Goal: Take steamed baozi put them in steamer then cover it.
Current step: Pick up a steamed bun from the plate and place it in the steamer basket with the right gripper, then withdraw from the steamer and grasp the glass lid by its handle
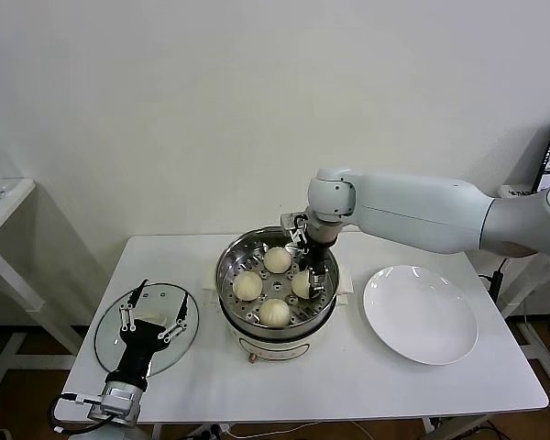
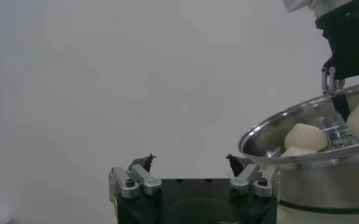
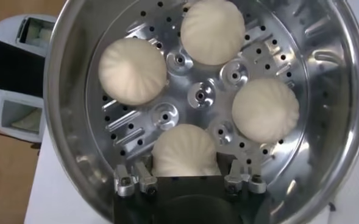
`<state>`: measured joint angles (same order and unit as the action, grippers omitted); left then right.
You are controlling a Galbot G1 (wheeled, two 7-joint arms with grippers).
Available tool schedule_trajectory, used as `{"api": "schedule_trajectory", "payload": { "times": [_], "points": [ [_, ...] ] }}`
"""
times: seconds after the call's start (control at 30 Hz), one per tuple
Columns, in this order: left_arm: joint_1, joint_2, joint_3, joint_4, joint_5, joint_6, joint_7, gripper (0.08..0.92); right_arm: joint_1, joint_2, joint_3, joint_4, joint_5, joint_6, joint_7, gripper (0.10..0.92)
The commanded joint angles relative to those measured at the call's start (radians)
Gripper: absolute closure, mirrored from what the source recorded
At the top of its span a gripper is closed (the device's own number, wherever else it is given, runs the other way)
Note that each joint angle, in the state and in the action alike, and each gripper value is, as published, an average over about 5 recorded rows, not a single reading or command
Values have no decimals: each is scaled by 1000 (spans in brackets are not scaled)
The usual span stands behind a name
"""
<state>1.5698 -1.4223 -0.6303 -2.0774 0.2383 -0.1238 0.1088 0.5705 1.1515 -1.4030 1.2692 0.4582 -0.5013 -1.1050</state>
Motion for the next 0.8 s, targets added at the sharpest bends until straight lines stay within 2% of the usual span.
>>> {"api": "schedule_trajectory", "payload": {
  "times": [0.03,0.23,0.57,0.7,0.8],
  "points": [
    [3,-3,1,-2,3,-1,-1,177,-14,9,11,-8,-6,1,7,307],
    [9,-4,-3,1,5,-5,-1,177,10,-28,34,14,14,9,-8,213],
    [13,-5,7,-7,18,-2,-5,177,196,-301,98,115,146,48,-92,203],
    [8,-10,12,-6,23,5,-7,177,111,-445,246,157,142,60,-68,203],
    [3,-14,14,-5,23,16,-8,177,-43,-542,424,176,157,103,7,203]
  ]
}}
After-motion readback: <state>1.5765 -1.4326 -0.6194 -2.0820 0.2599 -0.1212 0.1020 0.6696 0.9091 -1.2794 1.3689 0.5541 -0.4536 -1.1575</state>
